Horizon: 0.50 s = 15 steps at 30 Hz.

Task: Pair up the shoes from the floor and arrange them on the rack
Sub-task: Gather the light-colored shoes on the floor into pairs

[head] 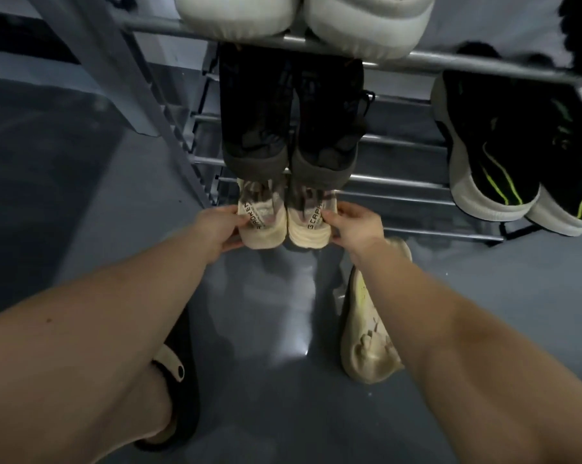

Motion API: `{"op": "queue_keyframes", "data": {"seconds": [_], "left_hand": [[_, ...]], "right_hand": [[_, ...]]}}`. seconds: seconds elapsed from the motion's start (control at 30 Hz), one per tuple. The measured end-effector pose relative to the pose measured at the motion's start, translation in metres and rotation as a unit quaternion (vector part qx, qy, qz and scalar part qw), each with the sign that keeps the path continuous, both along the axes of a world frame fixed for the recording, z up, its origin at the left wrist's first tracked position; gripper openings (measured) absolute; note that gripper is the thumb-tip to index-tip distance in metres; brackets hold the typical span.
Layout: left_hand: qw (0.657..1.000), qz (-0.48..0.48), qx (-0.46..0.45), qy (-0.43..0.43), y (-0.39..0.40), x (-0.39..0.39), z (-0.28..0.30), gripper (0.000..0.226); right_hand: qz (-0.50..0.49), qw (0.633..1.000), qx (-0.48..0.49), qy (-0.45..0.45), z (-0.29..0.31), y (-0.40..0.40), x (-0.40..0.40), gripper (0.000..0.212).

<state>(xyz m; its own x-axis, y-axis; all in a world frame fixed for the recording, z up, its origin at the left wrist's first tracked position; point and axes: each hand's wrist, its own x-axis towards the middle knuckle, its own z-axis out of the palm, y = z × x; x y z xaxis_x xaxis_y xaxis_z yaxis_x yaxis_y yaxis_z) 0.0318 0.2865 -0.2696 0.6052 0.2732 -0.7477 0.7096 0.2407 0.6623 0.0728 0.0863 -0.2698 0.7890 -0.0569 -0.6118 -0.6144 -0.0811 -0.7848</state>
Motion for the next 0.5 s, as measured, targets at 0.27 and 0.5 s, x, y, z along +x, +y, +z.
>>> {"op": "queue_keyframes", "data": {"seconds": [0.27, 0.5], "left_hand": [[0.983, -0.110, 0.130, -0.074, 0.017, 0.010, -0.021, 0.044], [0.876, -0.232, 0.411, -0.100, 0.003, -0.006, -0.041, 0.105]], "right_hand": [[0.111, 0.992, -0.062, -0.002, -0.009, 0.016, 0.010, 0.048], [0.213, 0.956, -0.184, -0.080, -0.064, 0.014, 0.013, 0.118]]}}
